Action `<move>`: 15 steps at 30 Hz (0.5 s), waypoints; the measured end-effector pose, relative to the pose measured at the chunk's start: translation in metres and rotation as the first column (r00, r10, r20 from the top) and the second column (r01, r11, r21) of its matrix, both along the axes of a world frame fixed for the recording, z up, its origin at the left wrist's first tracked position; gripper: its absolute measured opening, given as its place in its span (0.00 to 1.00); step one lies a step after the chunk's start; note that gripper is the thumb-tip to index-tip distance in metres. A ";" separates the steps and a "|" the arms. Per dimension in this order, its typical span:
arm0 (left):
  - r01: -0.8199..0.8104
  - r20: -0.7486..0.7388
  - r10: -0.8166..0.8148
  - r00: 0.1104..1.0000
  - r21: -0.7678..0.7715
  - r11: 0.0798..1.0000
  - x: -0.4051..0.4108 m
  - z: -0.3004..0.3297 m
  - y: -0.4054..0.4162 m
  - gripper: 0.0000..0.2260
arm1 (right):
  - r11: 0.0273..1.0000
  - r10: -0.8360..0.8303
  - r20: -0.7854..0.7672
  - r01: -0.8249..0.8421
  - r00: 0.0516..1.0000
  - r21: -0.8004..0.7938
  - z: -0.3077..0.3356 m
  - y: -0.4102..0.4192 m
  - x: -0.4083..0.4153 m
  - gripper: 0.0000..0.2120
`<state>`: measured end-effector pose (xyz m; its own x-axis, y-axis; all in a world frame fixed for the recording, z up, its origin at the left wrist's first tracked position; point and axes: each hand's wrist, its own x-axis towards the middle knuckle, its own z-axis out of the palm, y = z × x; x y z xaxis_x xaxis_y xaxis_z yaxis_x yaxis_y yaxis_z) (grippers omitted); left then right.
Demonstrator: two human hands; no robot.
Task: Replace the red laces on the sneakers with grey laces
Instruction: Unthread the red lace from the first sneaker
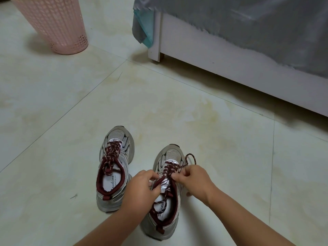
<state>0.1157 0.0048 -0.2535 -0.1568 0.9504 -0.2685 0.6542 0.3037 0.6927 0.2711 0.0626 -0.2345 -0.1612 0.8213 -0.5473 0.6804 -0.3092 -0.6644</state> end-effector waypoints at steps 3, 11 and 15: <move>-0.001 -0.012 0.001 1.000 -0.003 1.000 0.000 0.000 0.001 0.05 | 0.991 -0.124 -0.167 0.113 0.978 -0.073 -0.005 -0.008 -0.003 0.16; -0.016 -0.002 0.016 1.000 -0.010 1.000 0.002 0.001 -0.002 0.06 | 0.932 0.157 0.316 -0.246 0.936 0.267 0.007 0.005 -0.001 0.08; -0.021 -0.004 0.021 1.000 -0.010 1.000 0.002 0.001 -0.001 0.06 | 0.990 -0.107 -0.055 0.102 0.993 -0.095 0.000 -0.008 -0.005 0.15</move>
<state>0.1174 0.0036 -0.2521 -0.1778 0.9442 -0.2772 0.6504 0.3242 0.6869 0.2665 0.0542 -0.2345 -0.1116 0.7819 -0.6133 0.6011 -0.4384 -0.6682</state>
